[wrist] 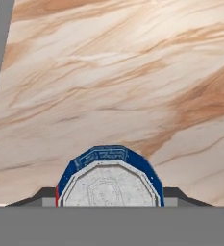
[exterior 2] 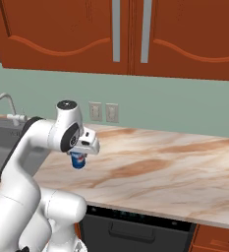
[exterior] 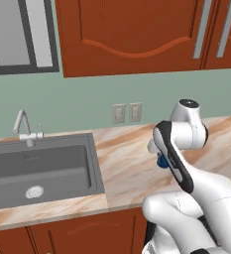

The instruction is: Four empty soda cans are scattered around the kitchen. Gather all the cans and cluster them next to the stove for recycling.

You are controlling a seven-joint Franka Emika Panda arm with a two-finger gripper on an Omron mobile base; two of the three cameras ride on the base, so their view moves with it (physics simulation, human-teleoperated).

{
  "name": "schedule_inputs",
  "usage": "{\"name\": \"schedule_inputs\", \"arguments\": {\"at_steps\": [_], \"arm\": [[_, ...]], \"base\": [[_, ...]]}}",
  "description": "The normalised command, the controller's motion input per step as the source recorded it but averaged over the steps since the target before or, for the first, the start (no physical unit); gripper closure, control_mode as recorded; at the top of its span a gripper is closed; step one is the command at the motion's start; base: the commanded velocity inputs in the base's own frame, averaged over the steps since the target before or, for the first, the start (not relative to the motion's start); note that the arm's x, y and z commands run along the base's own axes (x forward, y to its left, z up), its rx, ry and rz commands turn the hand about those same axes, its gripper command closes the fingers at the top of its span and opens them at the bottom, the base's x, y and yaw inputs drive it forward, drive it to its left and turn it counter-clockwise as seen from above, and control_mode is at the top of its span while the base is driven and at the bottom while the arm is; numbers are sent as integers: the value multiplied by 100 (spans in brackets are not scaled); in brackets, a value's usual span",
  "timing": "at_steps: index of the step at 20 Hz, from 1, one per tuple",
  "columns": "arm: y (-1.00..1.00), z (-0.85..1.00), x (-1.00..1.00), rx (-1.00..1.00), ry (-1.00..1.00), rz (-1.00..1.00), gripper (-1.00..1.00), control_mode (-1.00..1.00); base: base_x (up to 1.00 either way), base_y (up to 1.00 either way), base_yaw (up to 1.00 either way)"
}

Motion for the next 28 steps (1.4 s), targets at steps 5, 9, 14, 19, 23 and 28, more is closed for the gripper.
{"name": "schedule_inputs", "arguments": {"at_steps": [5,9,14,19,23,28], "arm": [[0,0,0,0,0,0,100,100],[0,0,0,0,0,0,100,100],[0,0,0,0,0,0,100,100],[0,0,0,0,0,0,100,100],[0,0,0,0,0,0,100,100],[0,0,0,0,0,0,100,100]], "base": [[-38,-22,-5],[-49,-31,-31],[-44,-41,-46],[-20,-27,-49],[0,-35,-56],[0,-47,-66]]}}
